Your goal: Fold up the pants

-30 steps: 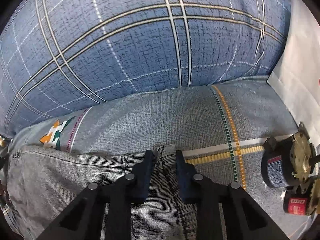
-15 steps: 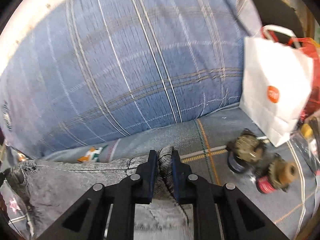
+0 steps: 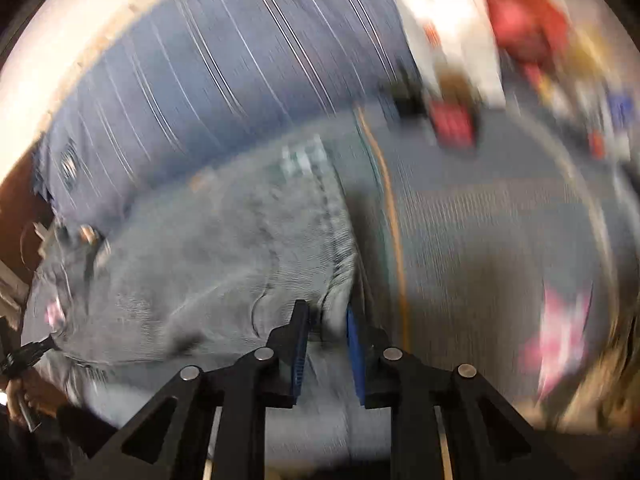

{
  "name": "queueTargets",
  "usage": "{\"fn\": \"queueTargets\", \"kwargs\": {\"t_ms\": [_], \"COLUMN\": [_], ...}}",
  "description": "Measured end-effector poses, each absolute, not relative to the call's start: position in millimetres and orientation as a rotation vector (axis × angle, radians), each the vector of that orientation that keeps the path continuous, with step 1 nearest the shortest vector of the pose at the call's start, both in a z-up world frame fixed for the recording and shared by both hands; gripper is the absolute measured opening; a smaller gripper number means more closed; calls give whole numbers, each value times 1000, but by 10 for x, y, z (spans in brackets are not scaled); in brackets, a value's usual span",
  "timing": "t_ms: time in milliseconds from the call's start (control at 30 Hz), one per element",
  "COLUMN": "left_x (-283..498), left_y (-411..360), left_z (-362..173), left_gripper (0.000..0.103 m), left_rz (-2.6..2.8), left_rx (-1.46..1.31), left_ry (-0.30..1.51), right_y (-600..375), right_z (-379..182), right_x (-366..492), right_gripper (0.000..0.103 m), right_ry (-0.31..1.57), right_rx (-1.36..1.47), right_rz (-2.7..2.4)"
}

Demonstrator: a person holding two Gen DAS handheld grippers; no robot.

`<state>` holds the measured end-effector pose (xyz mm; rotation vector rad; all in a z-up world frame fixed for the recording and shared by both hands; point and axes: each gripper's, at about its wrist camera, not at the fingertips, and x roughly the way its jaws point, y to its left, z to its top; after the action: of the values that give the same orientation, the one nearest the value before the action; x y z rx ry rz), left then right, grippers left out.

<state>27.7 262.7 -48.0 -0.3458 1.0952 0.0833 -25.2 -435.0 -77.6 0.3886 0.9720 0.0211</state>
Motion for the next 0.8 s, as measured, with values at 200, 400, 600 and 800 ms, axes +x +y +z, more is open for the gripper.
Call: {"fn": "queueTargets", "kwargs": {"t_ms": [200, 400, 600, 800], "left_x": [227, 367, 689, 619], "left_y": [2622, 1939, 1516, 1580], "left_z": [-67, 94, -765, -320], "left_gripper": [58, 62, 63, 64], "left_rz": [166, 39, 170, 186], "left_rx": [-318, -282, -3, -52], "left_ry": [967, 883, 1124, 974], "right_y": [-4530, -4132, -4042, -3622], "right_z": [-617, -411, -1082, -367], "right_x": [-549, -324, 33, 262], "right_gripper": [67, 72, 78, 78], "right_ry": [901, 872, 1133, 981], "right_rx": [444, 443, 362, 274], "right_rz": [-87, 55, -110, -16]}}
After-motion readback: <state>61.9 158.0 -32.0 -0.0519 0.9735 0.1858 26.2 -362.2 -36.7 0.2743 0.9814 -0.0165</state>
